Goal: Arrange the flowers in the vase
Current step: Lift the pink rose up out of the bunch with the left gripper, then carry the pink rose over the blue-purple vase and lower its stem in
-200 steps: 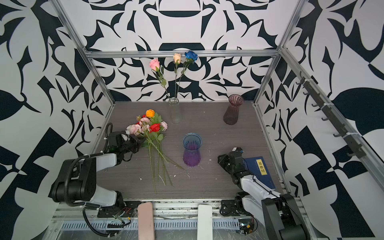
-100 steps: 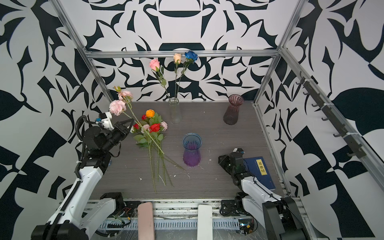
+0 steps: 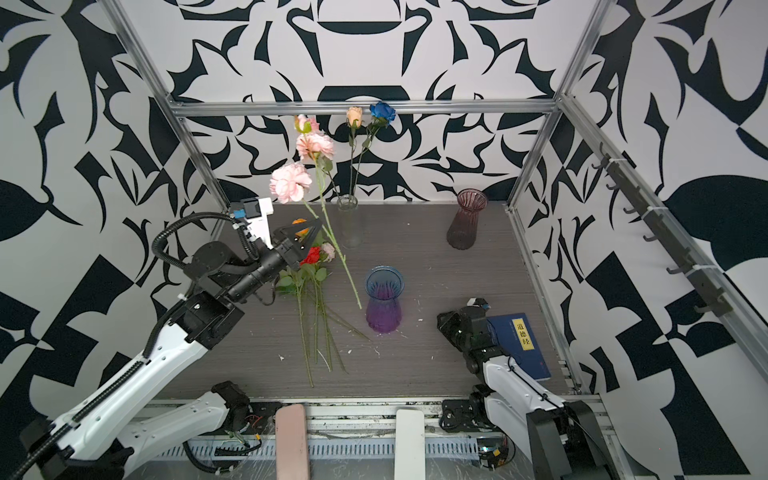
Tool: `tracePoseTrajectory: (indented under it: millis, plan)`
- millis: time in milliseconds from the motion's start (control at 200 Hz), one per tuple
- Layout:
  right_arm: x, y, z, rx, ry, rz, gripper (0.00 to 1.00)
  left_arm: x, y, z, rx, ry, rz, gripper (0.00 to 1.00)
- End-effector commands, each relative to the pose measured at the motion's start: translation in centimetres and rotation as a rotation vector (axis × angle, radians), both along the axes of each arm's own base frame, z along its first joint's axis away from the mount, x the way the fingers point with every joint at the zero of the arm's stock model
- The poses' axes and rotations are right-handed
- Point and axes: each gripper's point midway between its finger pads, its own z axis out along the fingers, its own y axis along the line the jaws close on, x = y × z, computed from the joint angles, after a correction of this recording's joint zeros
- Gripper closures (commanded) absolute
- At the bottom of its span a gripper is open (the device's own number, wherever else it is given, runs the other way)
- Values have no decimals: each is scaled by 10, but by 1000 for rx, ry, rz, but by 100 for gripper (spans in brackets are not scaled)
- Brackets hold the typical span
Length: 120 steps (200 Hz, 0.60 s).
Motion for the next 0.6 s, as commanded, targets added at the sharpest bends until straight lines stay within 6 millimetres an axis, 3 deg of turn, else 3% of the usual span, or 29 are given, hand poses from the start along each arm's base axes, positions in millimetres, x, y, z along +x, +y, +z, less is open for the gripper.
tracePoseTrajectory:
  millis: [0,135,250,380,395,595]
  plan:
    - [0,-3,0,-1,-1,-18,62,9,-11,30,8,-138,56,100]
    - [1,-3,1,0,-6,-18,62,11,-42,39,57,-201,23,100]
    - [1,-3,1,-1,-8,-19,62,11,-67,31,132,-268,24,100]
    - [2,-3,2,-1,-8,-14,62,11,-82,28,154,-315,22,100]
    - [2,-3,1,-1,-8,-13,62,17,-91,16,178,-301,15,100]
    - [3,-3,3,0,-12,-11,62,10,-112,-13,226,-285,-14,100]
